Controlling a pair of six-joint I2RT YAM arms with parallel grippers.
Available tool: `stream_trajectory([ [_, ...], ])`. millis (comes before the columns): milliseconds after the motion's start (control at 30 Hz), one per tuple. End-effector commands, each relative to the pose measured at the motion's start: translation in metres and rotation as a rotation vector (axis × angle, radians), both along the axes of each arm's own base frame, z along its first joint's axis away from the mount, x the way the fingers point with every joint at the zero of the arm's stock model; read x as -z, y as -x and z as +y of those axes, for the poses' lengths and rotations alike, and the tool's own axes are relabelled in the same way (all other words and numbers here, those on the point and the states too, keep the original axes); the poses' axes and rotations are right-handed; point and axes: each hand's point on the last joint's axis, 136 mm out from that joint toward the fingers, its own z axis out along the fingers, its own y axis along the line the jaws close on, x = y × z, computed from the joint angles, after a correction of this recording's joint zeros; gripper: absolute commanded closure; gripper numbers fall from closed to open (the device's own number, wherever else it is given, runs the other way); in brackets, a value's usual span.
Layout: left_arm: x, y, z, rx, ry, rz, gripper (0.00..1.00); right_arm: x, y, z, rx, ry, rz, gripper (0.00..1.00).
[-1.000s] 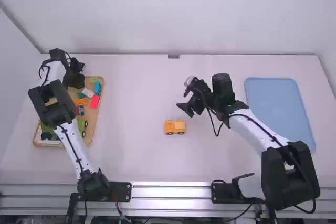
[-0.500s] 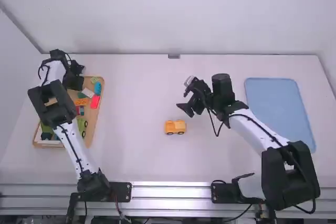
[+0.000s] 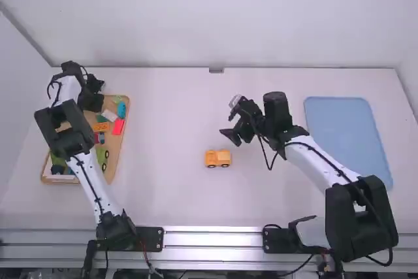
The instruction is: Assemble lego blocks to make yellow taxi
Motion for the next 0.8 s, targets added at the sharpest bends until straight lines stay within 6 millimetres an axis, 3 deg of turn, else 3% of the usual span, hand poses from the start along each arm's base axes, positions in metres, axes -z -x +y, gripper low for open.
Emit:
stream_trajectory([
  [0, -0.011, 0.001, -0.010, 0.008, 0.030, -0.013, 0.87, -0.010, -0.003, 0.001, 0.034, -0.047, 0.014, 0.02],
  [133, -0.043, -0.005, -0.034, 0.106, 0.098, -0.075, 0.90, -0.024, -0.011, 0.004, 0.086, -0.129, 0.033, 0.01],
  [233, -0.080, -0.010, -0.049, 0.158, 0.148, -0.160, 0.94, -0.032, -0.016, 0.006, 0.106, -0.168, 0.028, 0.01],
  [267, -0.084, -0.010, -0.050, 0.161, 0.145, -0.169, 0.94, -0.033, -0.016, 0.006, 0.107, -0.170, 0.027, 0.01],
  [333, -0.112, -0.011, -0.052, 0.165, 0.105, -0.209, 0.97, -0.036, -0.018, 0.006, 0.117, -0.189, 0.028, 0.02],
  [467, -0.140, -0.010, -0.065, 0.197, 0.031, -0.274, 0.98, -0.041, -0.022, 0.006, 0.147, -0.229, 0.052, 0.02],
  [633, -0.150, 0.006, -0.092, 0.251, -0.053, -0.333, 0.98, -0.046, -0.024, 0.008, 0.148, -0.246, 0.041, 0.01],
  [700, -0.152, 0.020, -0.128, 0.375, -0.048, -0.385, 0.98, -0.052, -0.025, 0.009, 0.171, -0.290, 0.069, 0.02],
  [767, -0.152, 0.028, -0.150, 0.457, -0.033, -0.419, 0.98, -0.055, -0.026, 0.010, 0.172, -0.308, 0.075, 0.02],
])
